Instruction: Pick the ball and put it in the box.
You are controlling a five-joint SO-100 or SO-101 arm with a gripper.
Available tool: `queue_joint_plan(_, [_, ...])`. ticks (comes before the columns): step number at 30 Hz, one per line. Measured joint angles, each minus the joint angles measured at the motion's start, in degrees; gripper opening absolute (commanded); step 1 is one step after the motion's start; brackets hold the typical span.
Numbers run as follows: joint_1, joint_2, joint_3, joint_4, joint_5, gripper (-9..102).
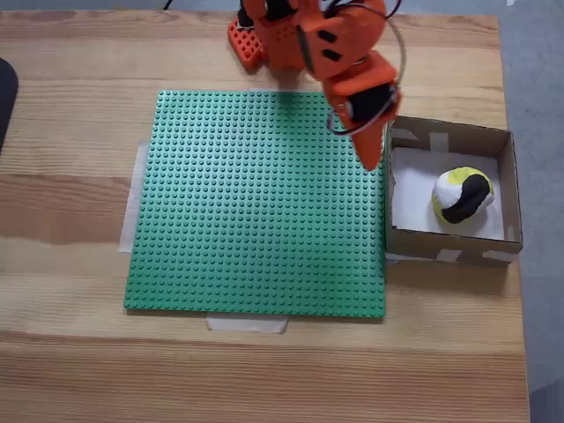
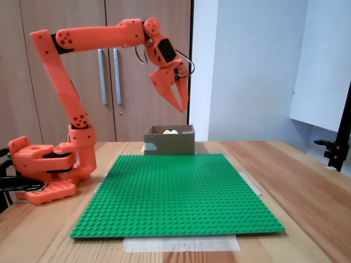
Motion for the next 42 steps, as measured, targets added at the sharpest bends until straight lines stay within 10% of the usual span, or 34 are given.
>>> queue_joint_plan(42, [18.02, 27.25, 23.03, -1.41, -2.81, -1])
